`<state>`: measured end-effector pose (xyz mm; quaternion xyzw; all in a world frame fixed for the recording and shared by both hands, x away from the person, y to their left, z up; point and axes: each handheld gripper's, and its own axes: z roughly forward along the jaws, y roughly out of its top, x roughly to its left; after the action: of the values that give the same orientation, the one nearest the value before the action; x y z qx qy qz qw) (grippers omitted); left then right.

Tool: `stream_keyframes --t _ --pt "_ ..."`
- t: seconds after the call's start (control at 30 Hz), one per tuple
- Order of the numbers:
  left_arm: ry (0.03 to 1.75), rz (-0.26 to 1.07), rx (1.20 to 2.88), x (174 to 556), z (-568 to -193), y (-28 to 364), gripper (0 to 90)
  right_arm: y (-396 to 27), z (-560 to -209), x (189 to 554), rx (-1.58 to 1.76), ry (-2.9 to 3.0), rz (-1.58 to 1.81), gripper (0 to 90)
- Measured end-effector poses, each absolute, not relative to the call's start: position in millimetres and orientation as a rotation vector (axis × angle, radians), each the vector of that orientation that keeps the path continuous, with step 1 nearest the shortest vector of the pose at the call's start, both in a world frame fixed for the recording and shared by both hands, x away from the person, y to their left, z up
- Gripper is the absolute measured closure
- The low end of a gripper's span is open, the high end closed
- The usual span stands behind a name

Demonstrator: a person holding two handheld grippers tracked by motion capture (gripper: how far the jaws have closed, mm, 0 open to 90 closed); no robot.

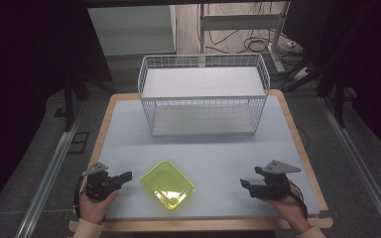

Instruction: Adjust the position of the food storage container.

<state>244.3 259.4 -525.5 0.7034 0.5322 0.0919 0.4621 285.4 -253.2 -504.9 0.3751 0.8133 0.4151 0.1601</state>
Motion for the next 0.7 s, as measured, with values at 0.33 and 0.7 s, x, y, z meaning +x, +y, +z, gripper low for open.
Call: stream_keyframes --t 0.33,0.7 --pt "1.300 0.212 1.741 242 -523 259 89.6 -239 -502 275 0.953 2.407 1.193 40.9" --pt "1.216 0.182 1.857 210 -523 239 89.7 -242 -503 277 0.969 2.405 1.196 39.9"
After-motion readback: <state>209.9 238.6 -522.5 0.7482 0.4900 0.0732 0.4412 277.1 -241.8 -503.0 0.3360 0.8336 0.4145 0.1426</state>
